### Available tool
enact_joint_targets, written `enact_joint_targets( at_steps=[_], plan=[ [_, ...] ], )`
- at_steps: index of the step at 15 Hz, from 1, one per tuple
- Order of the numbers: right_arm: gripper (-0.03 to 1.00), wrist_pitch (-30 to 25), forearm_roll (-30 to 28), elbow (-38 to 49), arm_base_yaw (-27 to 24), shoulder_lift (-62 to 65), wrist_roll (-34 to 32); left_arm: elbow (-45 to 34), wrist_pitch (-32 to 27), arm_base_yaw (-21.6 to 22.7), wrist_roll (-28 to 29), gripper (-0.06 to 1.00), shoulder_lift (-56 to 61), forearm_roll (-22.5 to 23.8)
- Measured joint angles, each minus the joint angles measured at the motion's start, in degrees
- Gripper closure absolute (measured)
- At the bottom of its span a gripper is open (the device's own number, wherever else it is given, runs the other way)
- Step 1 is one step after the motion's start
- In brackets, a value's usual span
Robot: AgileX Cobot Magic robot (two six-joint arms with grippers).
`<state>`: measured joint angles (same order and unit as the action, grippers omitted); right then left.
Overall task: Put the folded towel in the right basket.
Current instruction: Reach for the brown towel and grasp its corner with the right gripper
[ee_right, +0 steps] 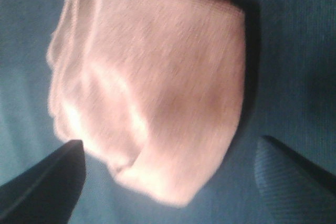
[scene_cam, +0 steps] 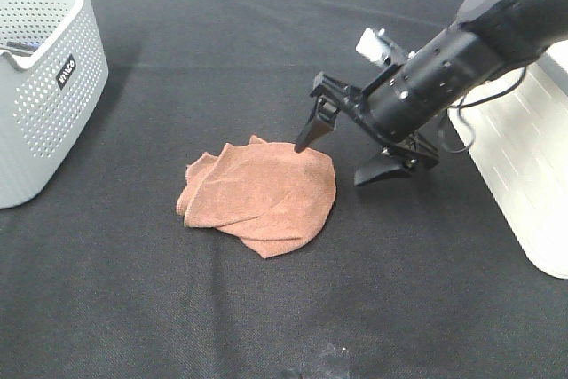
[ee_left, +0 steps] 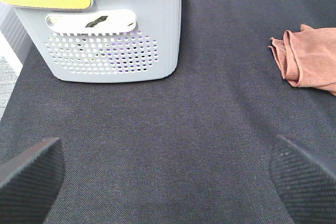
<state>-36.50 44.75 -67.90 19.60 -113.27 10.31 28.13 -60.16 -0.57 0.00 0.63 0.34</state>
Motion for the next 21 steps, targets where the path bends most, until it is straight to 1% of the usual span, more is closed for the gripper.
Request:
enact_joint_targets(
  at_steps=[1,5,7,9,10,11,13,15,16,17,18,19,20,21],
  plan=[
    [0.12,0.0,0.0,0.0,0.0,0.0,0.0,0.0,0.0,0.0,0.0,-0.05,0.0,0.0],
    [0.12,0.46,-0.23,-0.8,0.0,-6.99,0.34,0.0,0.0,0.0,0.0,-0.05,0.0,0.0],
    [0.13,0.57,0.11,-1.2,0.0,-7.73,0.74,0.0,0.0,0.0,0.0,-0.05,0.0,0.0],
    [0.13,0.57,1.83,-1.43,0.0,-8.42,1.32,0.0,0.0,0.0,0.0,-0.05,0.0,0.0],
    [0.13,0.52,4.01,-1.43,0.0,-8.94,2.81,0.0,0.0,0.0,0.0,-0.05,0.0,0.0],
    [0.13,0.46,4.98,-1.49,0.0,-9.28,3.27,0.0,0.0,0.0,0.0,-0.05,0.0,0.0],
    [0.13,-0.11,10.49,-1.83,0.17,-10.66,6.53,0.0,0.0,0.0,0.0,-0.05,0.0,0.0],
    [0.13,0.97,16.39,-2.01,2.69,-11.63,10.54,0.0,0.0,0.0,0.0,-0.05,0.0,0.0],
    [0.13,1.72,19.65,-2.23,4.53,-12.2,13.06,0.0,0.0,0.0,0.0,-0.05,0.0,0.0],
    [0.14,2.41,23.32,-3.38,7.45,-13.35,16.67,0.0,0.0,0.0,0.0,-0.05,0.0,0.0],
    [0.15,3.04,25.1,-4.47,9.0,-14.04,18.16,0.0,0.0,0.0,0.0,-0.05,0.0,0.0],
    [0.15,3.04,25.1,-4.47,9.0,-14.04,18.16,0.0,0.0,0.0,0.0,-0.05,0.0,0.0],
    [0.19,3.61,26.18,-5.5,10.31,-14.73,19.08,0.0,0.0,0.0,0.0,-0.05,0.0,0.0],
    [0.26,4.58,26.18,-6.13,11.0,-15.13,19.31,0.0,0.0,0.0,0.0,-0.05,0.0,0.0]
  ],
)
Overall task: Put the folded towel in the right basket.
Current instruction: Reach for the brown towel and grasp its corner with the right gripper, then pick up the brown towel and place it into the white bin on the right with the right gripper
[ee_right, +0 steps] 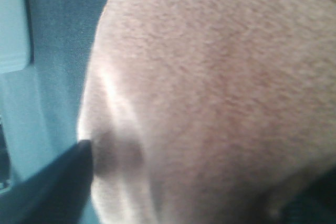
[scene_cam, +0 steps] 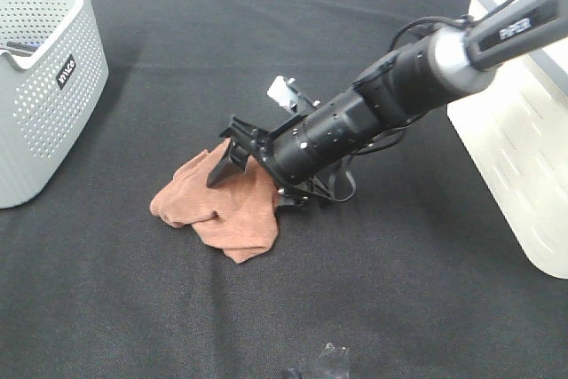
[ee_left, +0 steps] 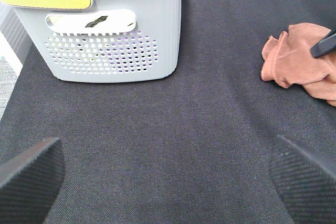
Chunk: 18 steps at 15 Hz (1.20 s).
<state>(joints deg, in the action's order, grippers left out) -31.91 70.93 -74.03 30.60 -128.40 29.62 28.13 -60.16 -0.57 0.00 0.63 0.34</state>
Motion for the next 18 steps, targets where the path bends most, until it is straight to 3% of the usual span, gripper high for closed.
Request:
enact_joint_targets(
  at_steps=[1,3,6,11,12,15,18],
  plan=[
    [0.39,0.17,0.0,-0.52,0.11,-0.46,0.11,0.0,0.0,0.0,0.0,-0.05,0.0,0.0],
    [0.78,0.11,-0.23,-1.38,0.11,-1.03,0.4,0.0,0.0,0.0,0.0,-0.05,0.0,0.0],
    [0.78,-3.27,-1.32,-3.44,0.11,0.63,0.92,0.0,0.0,0.0,0.0,-0.05,0.0,0.0],
    [0.78,-6.88,-15.24,-10.14,-0.17,15.87,-0.92,0.0,0.0,0.0,0.0,-0.05,0.0,0.0],
    [0.78,-6.88,-15.24,-10.14,-0.17,15.87,-0.92,0.0,0.0,0.0,0.0,-0.05,0.0,0.0],
    [0.78,-15.99,-29.51,-16.04,-7.91,26.3,-10.49,0.0,0.0,0.0,0.0,-0.05,0.0,0.0],
    [0.78,-22.35,-39.82,-19.71,-19.77,33.29,-12.72,0.0,0.0,0.0,0.0,-0.05,0.0,0.0]
  ],
)
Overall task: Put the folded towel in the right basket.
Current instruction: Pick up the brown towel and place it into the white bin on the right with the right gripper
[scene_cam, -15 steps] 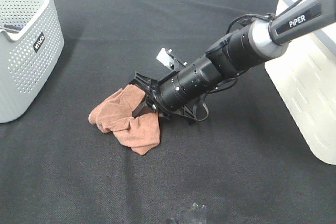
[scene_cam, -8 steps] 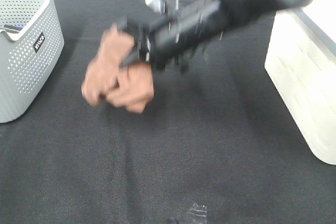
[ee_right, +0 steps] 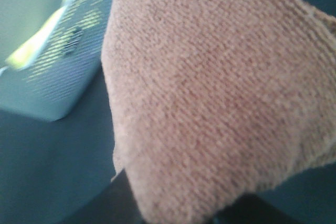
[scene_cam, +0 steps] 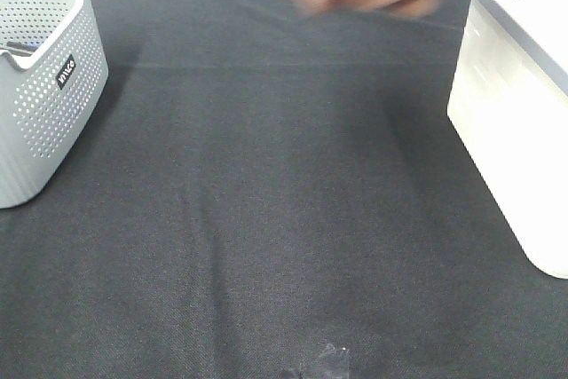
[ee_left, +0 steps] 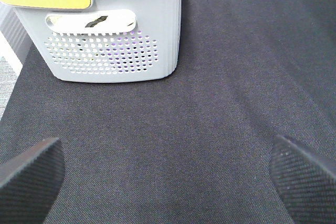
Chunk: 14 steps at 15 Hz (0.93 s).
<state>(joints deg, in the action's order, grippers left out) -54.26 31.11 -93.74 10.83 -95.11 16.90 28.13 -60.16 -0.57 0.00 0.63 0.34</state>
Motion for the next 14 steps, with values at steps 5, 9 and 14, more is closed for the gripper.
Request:
enact_joint_targets(
  at_steps=[5,9,14],
  plan=[
    [0.78,-3.9,-13.98,-0.23,-19.48,3.67,-0.69,0.0,0.0,0.0,0.0,-0.05,0.0,0.0],
    [0.78,-4.18,-22.63,-0.23,-22.35,0.34,-0.86,0.0,0.0,0.0,0.0,-0.05,0.0,0.0],
    [0.27,-4.47,-29.28,-0.23,-22.35,-7.79,-7.68,0.0,0.0,0.0,0.0,-0.05,0.0,0.0]
  ],
)
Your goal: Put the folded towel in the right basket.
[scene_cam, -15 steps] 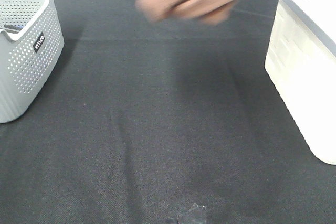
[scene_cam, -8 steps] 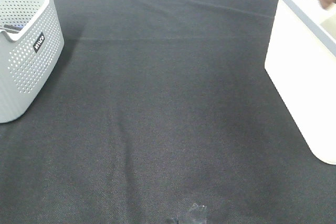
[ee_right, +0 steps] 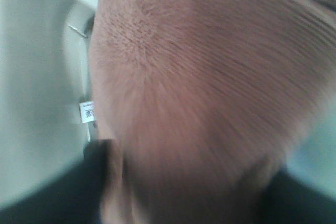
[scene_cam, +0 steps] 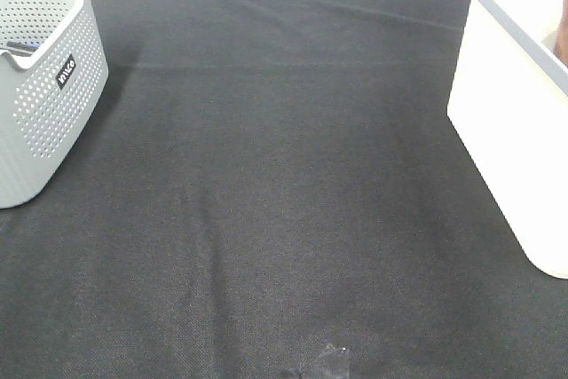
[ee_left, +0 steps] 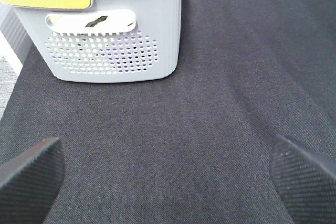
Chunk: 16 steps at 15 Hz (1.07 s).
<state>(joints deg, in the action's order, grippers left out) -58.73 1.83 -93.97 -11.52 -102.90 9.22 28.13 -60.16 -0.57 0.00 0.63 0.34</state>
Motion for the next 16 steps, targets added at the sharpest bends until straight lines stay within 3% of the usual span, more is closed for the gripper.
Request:
enact_joint_targets(
  at_steps=[1,3,8,11,13,16],
  plan=[
    [0.11,-0.23,-0.57,0.0,0.0,-0.69,-0.86,0.0,0.0,0.0,0.0,-0.05,0.0,0.0],
    [0.02,-0.34,-0.74,0.0,0.0,-1.03,-1.38,0.0,0.0,0.0,0.0,-0.05,0.0,0.0],
    [0.0,-0.86,-0.63,0.0,0.0,1.66,-1.89,0.0,0.0,0.0,0.0,-0.05,0.0,0.0],
    [0.0,-2.81,0.06,0.0,0.4,5.96,-5.96,0.0,0.0,0.0,0.0,-0.05,0.0,0.0],
    [0.0,-5.56,0.0,0.0,4.01,9.05,-6.76,0.0,0.0,0.0,0.0,-0.05,0.0,0.0],
    [0.0,-7.91,-3.72,0.0,15.01,15.93,-9.57,0.0,0.0,0.0,0.0,-0.05,0.0,0.0]
  ],
)
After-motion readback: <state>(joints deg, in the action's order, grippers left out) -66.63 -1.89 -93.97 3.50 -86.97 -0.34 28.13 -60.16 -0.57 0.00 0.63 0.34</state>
